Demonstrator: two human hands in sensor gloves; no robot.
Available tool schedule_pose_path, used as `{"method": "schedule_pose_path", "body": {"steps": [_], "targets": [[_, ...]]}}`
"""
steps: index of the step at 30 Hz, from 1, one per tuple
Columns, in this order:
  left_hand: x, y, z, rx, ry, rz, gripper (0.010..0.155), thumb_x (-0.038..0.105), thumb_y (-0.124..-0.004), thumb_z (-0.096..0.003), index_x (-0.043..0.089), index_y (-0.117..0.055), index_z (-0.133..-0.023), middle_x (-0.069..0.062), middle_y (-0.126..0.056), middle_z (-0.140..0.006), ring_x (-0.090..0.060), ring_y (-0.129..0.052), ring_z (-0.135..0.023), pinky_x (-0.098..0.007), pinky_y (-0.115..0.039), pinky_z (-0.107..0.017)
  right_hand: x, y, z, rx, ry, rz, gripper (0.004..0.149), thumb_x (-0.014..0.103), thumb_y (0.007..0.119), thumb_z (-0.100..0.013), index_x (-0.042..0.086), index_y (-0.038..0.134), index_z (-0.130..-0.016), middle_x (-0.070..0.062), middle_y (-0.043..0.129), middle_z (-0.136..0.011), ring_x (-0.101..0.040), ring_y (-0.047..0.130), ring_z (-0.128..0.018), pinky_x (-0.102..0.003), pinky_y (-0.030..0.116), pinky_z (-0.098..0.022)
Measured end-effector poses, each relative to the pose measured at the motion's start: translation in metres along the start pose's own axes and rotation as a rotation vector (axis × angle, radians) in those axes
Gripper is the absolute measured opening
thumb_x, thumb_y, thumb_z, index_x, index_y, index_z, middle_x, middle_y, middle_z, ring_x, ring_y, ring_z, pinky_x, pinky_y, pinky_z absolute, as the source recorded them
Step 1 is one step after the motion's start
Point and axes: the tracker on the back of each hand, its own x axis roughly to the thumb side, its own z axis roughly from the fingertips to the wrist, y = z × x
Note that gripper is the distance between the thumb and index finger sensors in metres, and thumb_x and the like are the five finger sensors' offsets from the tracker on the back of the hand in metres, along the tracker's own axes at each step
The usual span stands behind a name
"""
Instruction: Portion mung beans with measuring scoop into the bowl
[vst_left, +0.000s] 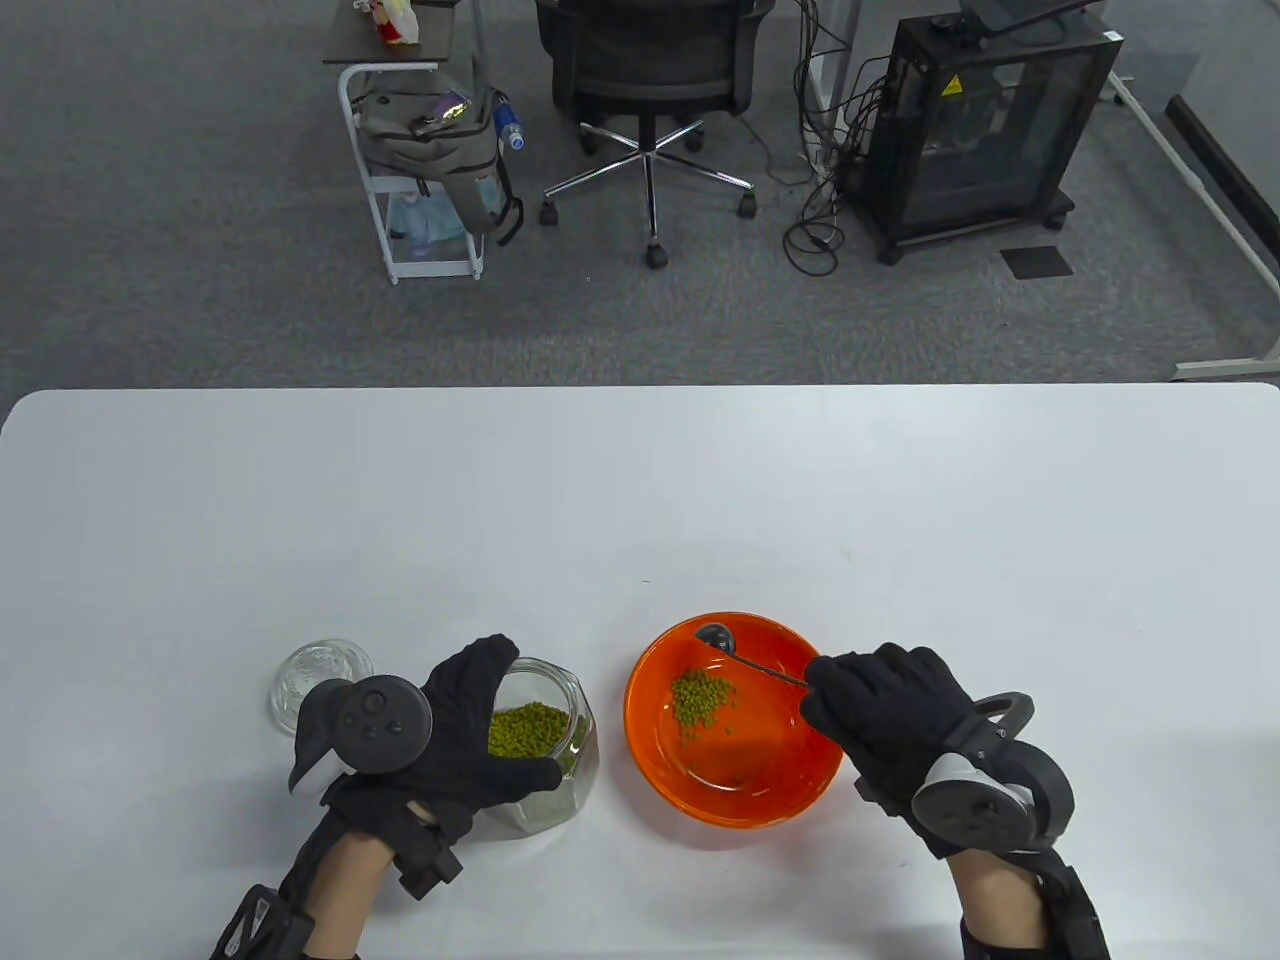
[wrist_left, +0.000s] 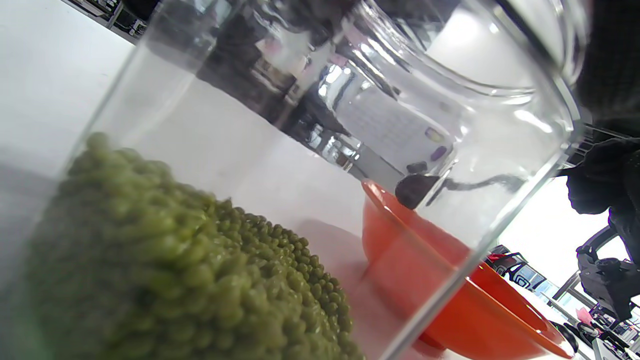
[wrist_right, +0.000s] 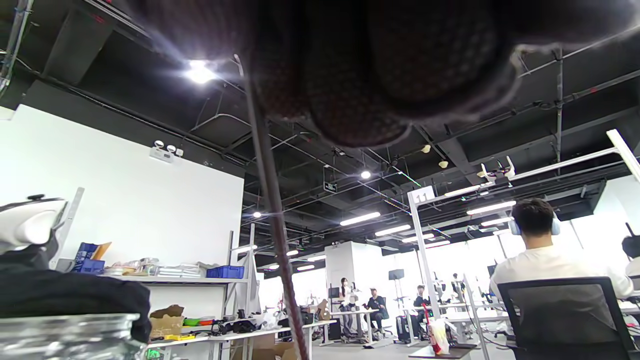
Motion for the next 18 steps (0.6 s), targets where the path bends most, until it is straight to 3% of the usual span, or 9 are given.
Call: {"method": "schedule_pose_path", "body": {"steps": [6,10,18], "targets": [[0.0,0.0,0.0,-0.001,0.0,0.0,0.125,0.083,-0.087,-0.0391,-0.002,-0.03,-0.11,-0.032,-0.039,-0.114,-0.061,-0.055,-0.102,-0.074,-0.054,-0.072,0.005,-0.006,0.001,0.004,-0.077,0.018,0.044,0.047,0.077,-0.044,0.019,0.092,-0.073,-0.01,0.102,-0.059,-0.029,0.099,-0.037,-0.042,0.085,-0.03],[0.0,0.0,0.0,-0.001,0.0,-0.001,0.125,0.083,-0.088,-0.0392,-0.002,-0.029,-0.11,-0.032,-0.039,-0.114,-0.061,-0.055,-0.102,-0.074,-0.054,-0.072,0.0,-0.01,-0.001,0.005,-0.027,0.002,0.044,0.048,0.077,-0.045,0.017,0.092,-0.072,-0.009,0.103,-0.057,-0.029,0.1,-0.036,-0.041,0.086,-0.029],[0.0,0.0,0.0,-0.003,0.001,0.0,0.124,0.083,-0.088,-0.0392,-0.002,-0.029,-0.11,-0.032,-0.039,-0.114,-0.061,-0.055,-0.103,-0.074,-0.054,-0.072,-0.047,-0.014,0.007,-0.119,0.35,-0.281,0.043,0.046,0.08,-0.047,0.009,0.097,-0.064,-0.011,0.106,-0.045,-0.028,0.101,-0.024,-0.04,0.087,-0.02]]}}
